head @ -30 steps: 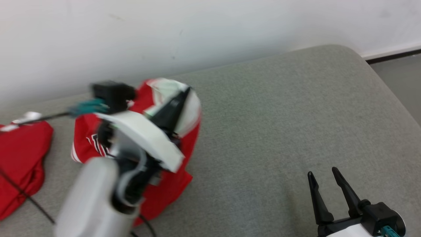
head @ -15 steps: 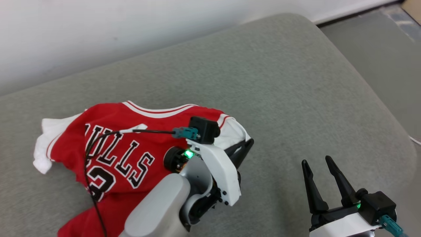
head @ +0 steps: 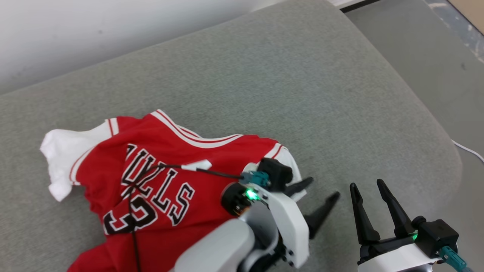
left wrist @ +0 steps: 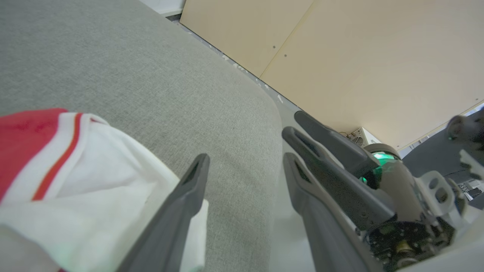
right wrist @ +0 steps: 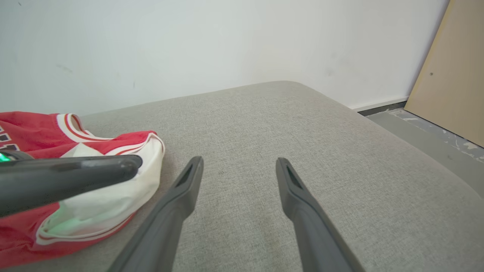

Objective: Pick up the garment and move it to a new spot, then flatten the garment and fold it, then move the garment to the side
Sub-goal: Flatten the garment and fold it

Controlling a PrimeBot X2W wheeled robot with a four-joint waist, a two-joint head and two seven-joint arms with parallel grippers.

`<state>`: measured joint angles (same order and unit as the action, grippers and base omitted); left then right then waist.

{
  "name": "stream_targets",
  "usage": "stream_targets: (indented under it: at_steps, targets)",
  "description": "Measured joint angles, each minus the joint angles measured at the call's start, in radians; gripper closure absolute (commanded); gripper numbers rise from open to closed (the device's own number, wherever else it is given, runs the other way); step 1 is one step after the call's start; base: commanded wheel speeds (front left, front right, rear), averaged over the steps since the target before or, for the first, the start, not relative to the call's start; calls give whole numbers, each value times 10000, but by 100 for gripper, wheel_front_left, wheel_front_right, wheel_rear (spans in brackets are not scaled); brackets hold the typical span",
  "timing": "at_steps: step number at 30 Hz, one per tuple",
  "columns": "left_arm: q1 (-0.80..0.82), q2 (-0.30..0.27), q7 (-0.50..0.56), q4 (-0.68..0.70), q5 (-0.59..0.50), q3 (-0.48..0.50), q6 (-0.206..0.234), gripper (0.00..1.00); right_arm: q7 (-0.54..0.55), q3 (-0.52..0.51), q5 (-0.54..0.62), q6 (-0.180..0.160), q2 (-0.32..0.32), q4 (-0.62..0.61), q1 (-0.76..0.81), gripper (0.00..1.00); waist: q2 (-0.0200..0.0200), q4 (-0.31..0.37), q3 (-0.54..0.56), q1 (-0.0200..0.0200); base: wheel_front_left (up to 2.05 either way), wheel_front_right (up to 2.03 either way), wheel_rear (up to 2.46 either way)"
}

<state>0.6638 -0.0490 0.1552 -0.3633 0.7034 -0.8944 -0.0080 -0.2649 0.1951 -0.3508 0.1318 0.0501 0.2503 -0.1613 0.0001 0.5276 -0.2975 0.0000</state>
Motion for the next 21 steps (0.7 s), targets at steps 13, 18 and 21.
stream_targets:
  at_steps: [13,18,21]
  targets:
    - [-55,-71,-1576,945,1032,-704,1202,0,2,-157,535,0,-10,90,-29,0,0,-1154,586,0,0,0,0]
    - [38,-660,-1931,290,763,-280,1549,0,0,-142,679,0,-12,157,18,0,-1,-1465,925,0,0,0,0]
    - [35,-857,-2006,-69,784,-119,1636,0,0,-132,715,0,-10,188,38,0,-1,-1537,1100,0,0,0,0]
